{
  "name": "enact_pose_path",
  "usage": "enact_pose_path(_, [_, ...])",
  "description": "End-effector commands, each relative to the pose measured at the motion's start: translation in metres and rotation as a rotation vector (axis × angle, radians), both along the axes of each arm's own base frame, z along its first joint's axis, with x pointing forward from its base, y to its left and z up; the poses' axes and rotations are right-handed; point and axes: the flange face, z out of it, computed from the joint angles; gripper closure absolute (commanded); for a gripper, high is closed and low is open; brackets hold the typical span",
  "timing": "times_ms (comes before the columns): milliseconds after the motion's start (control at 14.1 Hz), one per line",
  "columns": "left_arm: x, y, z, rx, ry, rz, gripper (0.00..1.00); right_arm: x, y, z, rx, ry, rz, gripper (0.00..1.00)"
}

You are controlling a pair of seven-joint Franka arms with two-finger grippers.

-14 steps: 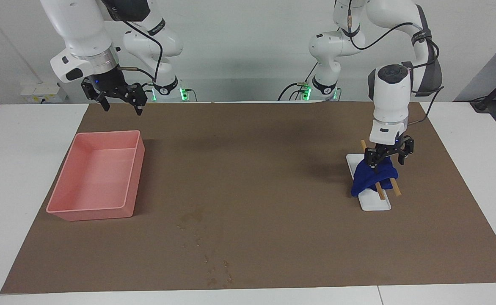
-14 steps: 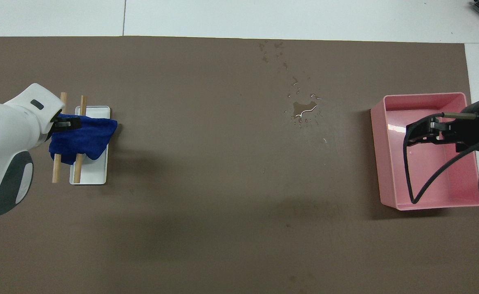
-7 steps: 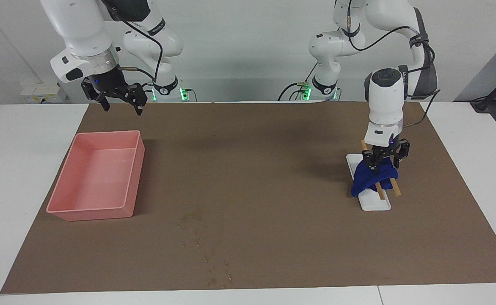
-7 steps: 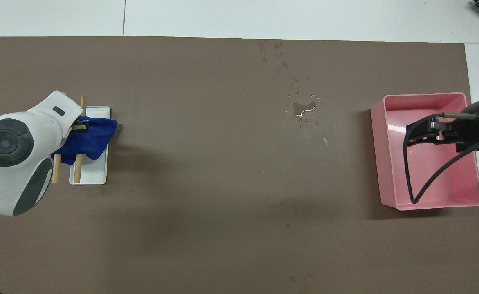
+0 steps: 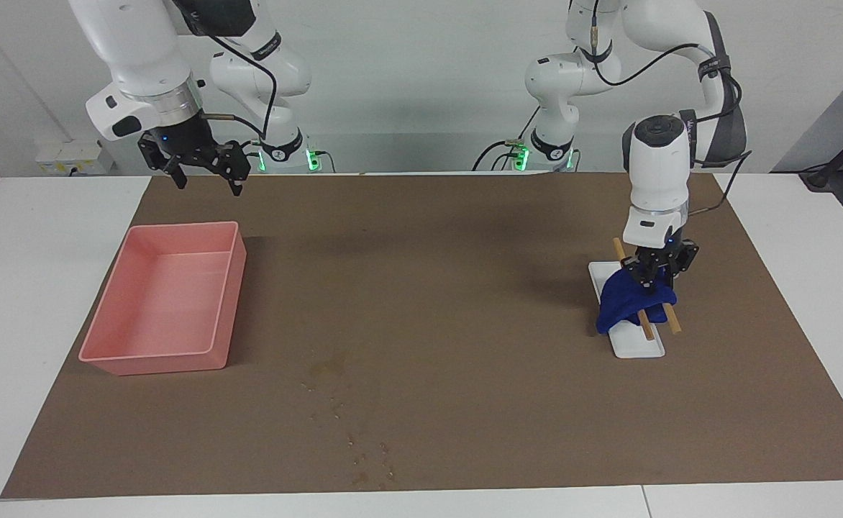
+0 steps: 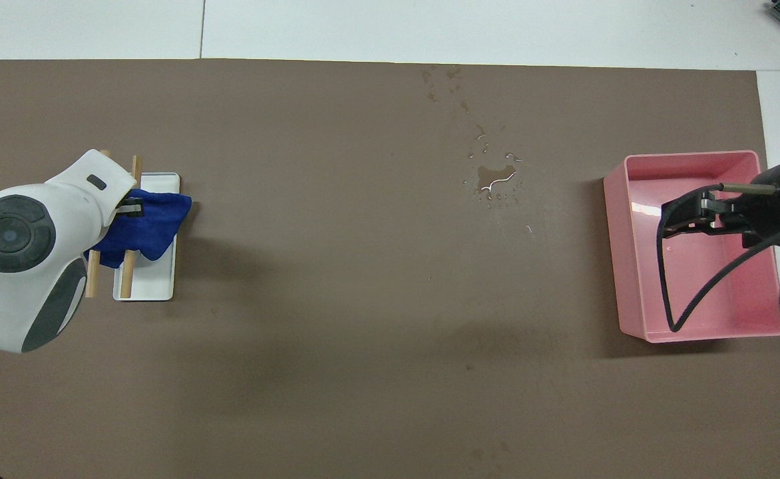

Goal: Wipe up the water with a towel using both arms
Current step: 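Grasp the blue towel on the white tray with the left gripper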

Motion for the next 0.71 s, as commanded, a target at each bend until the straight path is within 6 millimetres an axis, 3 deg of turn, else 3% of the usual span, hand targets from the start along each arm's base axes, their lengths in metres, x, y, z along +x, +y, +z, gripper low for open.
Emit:
enact_pose_path(0, [-0.003,-0.004,-0.004,0.001,-0.013,-0.002,0.81,-0.003,-0.004,0.002,-0.008,0.007,0.02,0.0])
enact_pose_path(213, [-0.002,-0.003,-0.001,0.008,-0.02,-0.006,1.0,-0.003,-0.006,0.001,-0.007,0.008,0.014,0.0])
enact_pose_path(427, [0.001,-0.004,0.003,0.012,-0.02,-0.006,1.0,-0.003,-0.012,0.001,-0.007,0.009,0.005,0.0])
enact_pose_path(640, [0.011,-0.003,0.032,0.013,-0.003,0.055,1.0,-0.003,-0.014,0.001,-0.008,0.01,0.005,0.0])
